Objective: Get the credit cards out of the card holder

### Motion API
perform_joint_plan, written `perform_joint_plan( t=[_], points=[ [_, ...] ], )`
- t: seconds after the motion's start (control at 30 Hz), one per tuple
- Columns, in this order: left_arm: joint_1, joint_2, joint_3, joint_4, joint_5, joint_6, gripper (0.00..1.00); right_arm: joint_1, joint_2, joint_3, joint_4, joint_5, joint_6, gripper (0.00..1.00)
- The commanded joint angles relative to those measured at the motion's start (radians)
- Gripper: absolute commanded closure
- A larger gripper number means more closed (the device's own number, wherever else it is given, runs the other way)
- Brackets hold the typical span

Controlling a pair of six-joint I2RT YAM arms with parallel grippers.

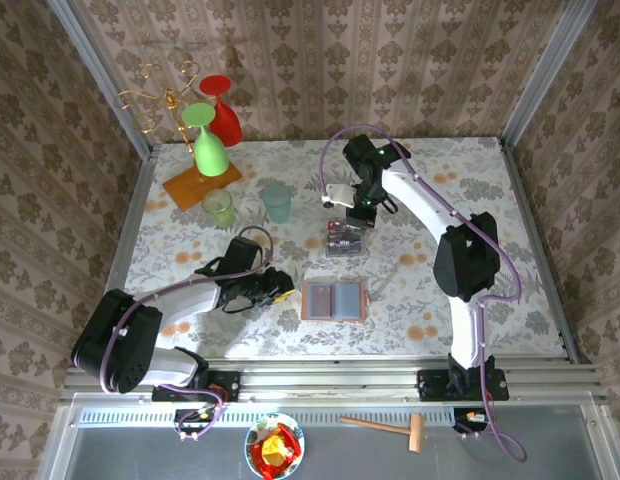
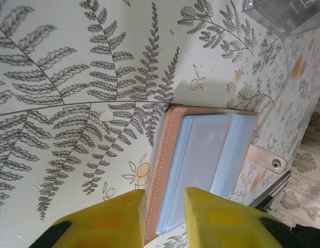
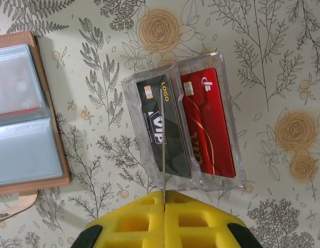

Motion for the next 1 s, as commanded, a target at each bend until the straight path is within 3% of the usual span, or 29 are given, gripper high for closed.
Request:
perform_joint_plan(
  t=[0.0, 0.37, 0.97],
  points=[
    [0.012, 0.013, 0.027, -0.028, -0.008, 0.02, 0.73, -0.009, 0.048, 0.072, -0.102, -0.043, -0.07, 1.0],
    [0.042, 0.022, 0.032, -0.043, 0.004, 0.03, 0.73, -0.012, 0.157, 0.19, -0.15, -0.048, -0.106, 1.0],
    [0.057, 0.032, 0.02, -0.033, 0.009, 0.029, 0.73, -0.012, 0.247, 0.19, -0.152, -0.076, -0.119, 0.99]
  ],
)
